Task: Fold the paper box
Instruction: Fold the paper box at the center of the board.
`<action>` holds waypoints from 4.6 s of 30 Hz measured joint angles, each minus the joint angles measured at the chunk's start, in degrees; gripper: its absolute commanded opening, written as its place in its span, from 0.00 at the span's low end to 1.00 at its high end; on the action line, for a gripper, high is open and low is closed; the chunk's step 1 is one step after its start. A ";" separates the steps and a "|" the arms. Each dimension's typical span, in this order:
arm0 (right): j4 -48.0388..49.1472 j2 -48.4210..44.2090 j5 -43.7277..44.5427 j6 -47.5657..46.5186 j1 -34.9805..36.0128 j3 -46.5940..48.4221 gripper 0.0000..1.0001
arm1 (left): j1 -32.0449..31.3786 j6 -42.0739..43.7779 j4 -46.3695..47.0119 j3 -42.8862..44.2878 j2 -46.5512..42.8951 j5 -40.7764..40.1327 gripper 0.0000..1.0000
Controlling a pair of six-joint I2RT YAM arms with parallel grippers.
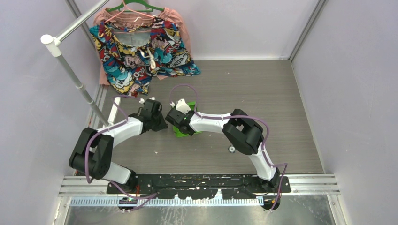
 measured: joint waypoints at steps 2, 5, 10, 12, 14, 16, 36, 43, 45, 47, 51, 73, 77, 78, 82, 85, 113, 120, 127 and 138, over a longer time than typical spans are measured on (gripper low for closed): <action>-0.02 -0.02 -0.09 0.02 0.00 0.02 0.09 | -0.37 -0.35 1.31 0.13 1.90 0.00 0.08; -0.07 -0.02 -0.33 0.13 0.00 0.13 0.07 | -1.29 -1.16 2.32 0.17 3.56 -0.04 0.08; -0.09 -0.02 -0.50 0.48 0.00 0.15 0.06 | -3.58 -1.73 2.56 1.60 3.78 -0.87 0.08; -0.11 -0.02 -0.50 0.57 0.00 0.15 0.06 | -4.24 -1.79 2.54 2.49 3.80 -1.42 0.08; -0.11 -0.02 -0.50 0.61 0.00 0.15 0.05 | -4.81 -1.84 2.56 3.45 4.09 -1.95 0.08; -0.11 -0.02 -0.50 0.61 0.00 0.15 0.05 | -5.14 -2.05 2.56 4.07 4.63 -2.36 0.08; -0.72 -0.42 -2.03 0.83 -0.63 0.11 0.03 | -7.45 -2.84 1.49 7.58 8.70 -5.81 0.07; -0.70 -0.42 -2.08 0.81 -0.63 0.09 0.03 | -7.54 -2.86 0.68 7.61 8.11 -6.58 0.07; -0.70 -0.42 -2.12 0.83 -0.63 0.09 0.03 | -7.61 -2.86 0.39 7.61 7.48 -6.71 0.07; -0.70 -0.42 -2.12 0.81 -0.63 0.09 0.03 | -7.67 -2.89 0.00 7.61 6.67 -7.04 0.07; -0.70 -0.42 -2.21 0.81 -0.63 0.09 0.03 | -7.78 -2.99 -0.20 7.61 5.66 -7.15 0.07; -0.44 -0.44 -2.62 0.81 -0.31 0.13 0.02 | -7.80 -3.72 2.12 3.32 1.64 -5.73 0.19; -0.42 -0.44 -2.67 0.85 -0.31 0.13 0.02 | -7.21 -4.42 3.87 -0.31 -1.36 -4.15 0.18; -0.39 -0.44 -2.67 0.87 -0.31 0.13 0.02 | -7.04 -4.42 3.96 -0.59 -1.46 -3.98 0.17; -0.39 -0.44 -2.67 0.87 -0.31 0.11 0.01 | -6.54 -4.61 5.75 -1.70 -1.46 -3.45 0.17; -0.37 -0.44 -2.69 0.90 -0.31 0.11 0.01 | -6.43 -4.87 6.56 -2.49 -1.38 -3.30 0.17; -0.22 -0.44 -2.80 0.94 -0.31 0.09 0.01 | -6.16 -5.68 8.76 0.39 3.43 -2.32 0.15; -0.07 -0.44 -2.84 1.03 -0.31 0.04 0.01 | -6.43 -5.75 8.41 2.23 5.84 -2.10 0.14; 0.04 -0.44 -2.71 1.03 -0.31 -0.11 0.01 | -7.02 -5.73 7.48 5.33 8.81 -3.04 0.14; 0.11 -0.90 -3.41 1.05 -1.03 -0.66 0.01 | -7.32 -5.60 1.33 11.58 14.19 -3.54 0.13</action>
